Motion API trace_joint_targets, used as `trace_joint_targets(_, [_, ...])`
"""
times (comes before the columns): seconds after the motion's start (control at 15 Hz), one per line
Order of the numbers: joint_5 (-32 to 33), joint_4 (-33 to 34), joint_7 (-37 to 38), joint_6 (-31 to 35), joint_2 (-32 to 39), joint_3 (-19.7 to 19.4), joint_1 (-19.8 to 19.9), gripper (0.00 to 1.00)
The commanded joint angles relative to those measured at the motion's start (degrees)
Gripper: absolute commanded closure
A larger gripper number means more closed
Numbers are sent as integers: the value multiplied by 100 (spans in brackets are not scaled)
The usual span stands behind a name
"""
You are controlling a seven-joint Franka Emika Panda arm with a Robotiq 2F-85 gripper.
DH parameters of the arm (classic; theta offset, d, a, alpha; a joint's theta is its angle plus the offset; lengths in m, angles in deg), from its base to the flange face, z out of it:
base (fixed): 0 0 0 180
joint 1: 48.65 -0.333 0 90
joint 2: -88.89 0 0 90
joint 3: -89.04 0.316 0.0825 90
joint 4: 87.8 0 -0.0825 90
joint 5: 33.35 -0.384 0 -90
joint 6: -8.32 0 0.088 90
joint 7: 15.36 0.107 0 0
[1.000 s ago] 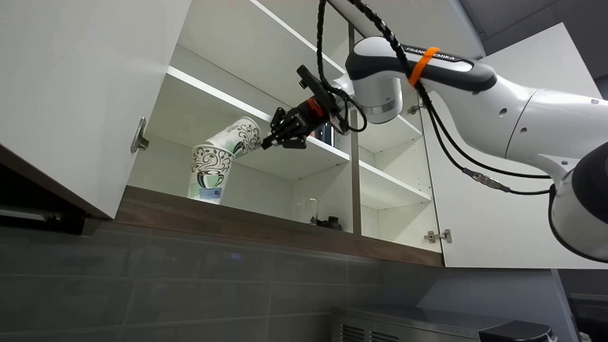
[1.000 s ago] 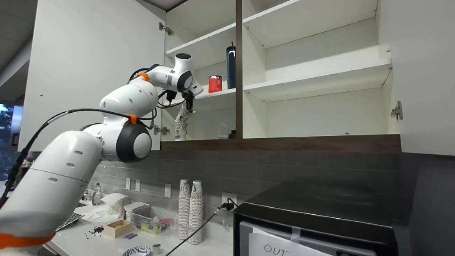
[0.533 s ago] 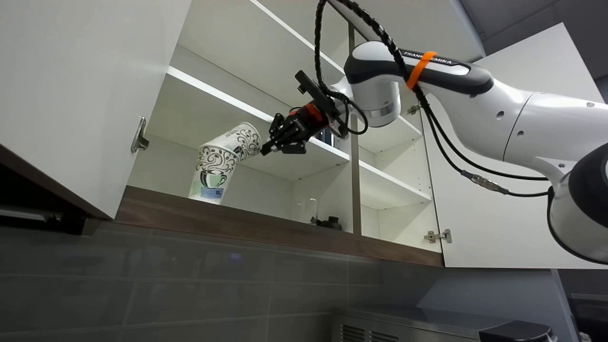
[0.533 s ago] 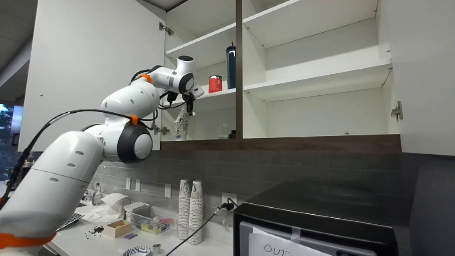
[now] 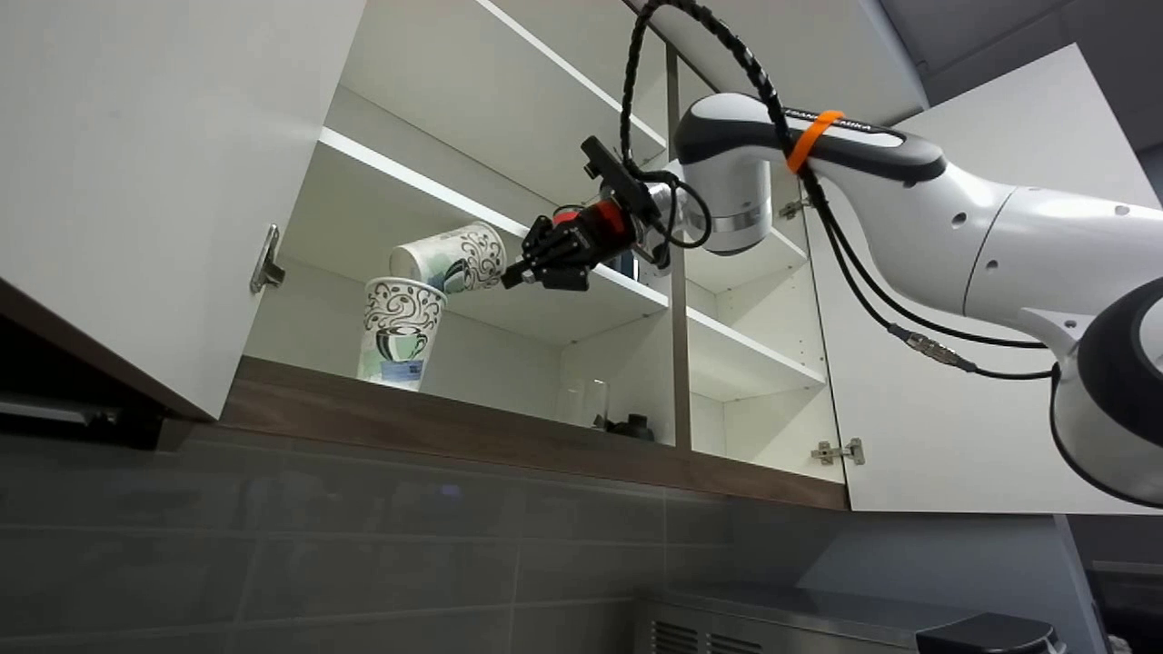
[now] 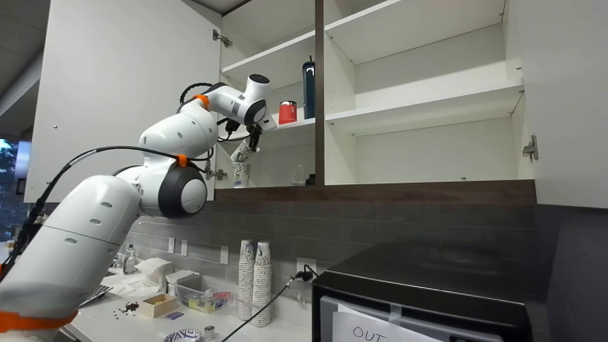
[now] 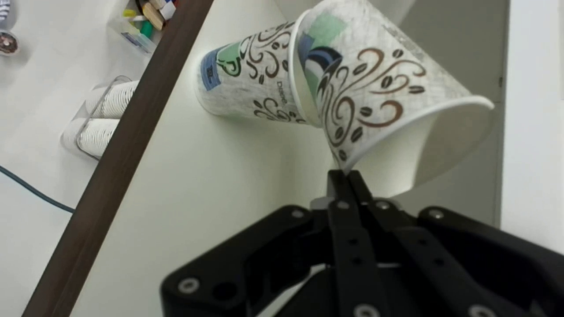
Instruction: Take the cup out of the other cup
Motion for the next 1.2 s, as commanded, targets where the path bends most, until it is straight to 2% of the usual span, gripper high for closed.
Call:
trace_joint_targets(0.0, [-468,-67,209,148,153,37,297,99])
trace_joint_targets(0.67, [-1789,-268,97,-363,171,135,873,99])
trace_joint_targets(0.87, [-1771,-300,62,-477,139,76,890,99])
trace_joint_targets(1.13, [-1394,-340,-286,-439,44,-61,786,99])
